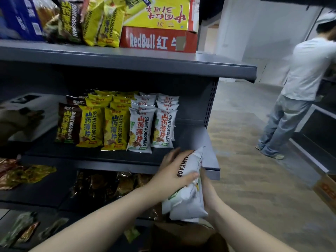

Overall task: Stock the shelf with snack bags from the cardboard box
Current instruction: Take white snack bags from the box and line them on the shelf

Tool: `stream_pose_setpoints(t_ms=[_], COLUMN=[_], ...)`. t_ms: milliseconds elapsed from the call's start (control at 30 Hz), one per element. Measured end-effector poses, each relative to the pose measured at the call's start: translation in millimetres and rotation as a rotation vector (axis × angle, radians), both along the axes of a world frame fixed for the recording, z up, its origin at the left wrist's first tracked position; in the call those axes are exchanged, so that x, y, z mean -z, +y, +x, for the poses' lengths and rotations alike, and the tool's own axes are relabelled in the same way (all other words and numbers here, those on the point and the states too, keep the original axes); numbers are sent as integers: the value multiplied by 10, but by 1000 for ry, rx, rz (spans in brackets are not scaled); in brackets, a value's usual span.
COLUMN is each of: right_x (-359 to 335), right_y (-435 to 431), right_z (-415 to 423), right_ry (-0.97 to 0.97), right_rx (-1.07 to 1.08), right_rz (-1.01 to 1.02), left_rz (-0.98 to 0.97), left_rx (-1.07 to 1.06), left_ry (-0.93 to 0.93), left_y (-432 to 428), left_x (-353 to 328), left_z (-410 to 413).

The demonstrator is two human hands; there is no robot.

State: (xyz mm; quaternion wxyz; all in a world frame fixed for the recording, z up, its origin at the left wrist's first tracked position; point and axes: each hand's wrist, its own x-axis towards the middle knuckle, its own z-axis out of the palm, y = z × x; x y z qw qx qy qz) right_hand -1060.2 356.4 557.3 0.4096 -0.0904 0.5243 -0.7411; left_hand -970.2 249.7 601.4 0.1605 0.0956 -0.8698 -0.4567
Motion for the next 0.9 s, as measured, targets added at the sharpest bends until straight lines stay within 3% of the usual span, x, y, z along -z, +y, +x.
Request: stream_pose_setpoints(t_ms=[100, 200, 400, 533, 700, 900], right_x=[-260, -498, -711, -788, -732, -774], right_y=[-200, -346, -674, -757, -787, -820], right_z=[-98, -120, -129, -211, -427, -672], right_ry=[-53, 63, 43, 157, 149, 246], right_rx=[63, 34, 78, 83, 183, 326], right_rz=[-171, -162, -219, -84, 0, 128], left_rz=[143, 98, 199, 149, 127, -104], left_rx=[57, 60, -88, -181, -270, -443], left_ry=[-46, -44, 137, 218, 201, 319], left_y=[-123, -198, -248, -376, -619, -791], left_x=[-212, -356, -463, -388, -266, -282], left_z=[-98, -161, -238, -291, -460, -695])
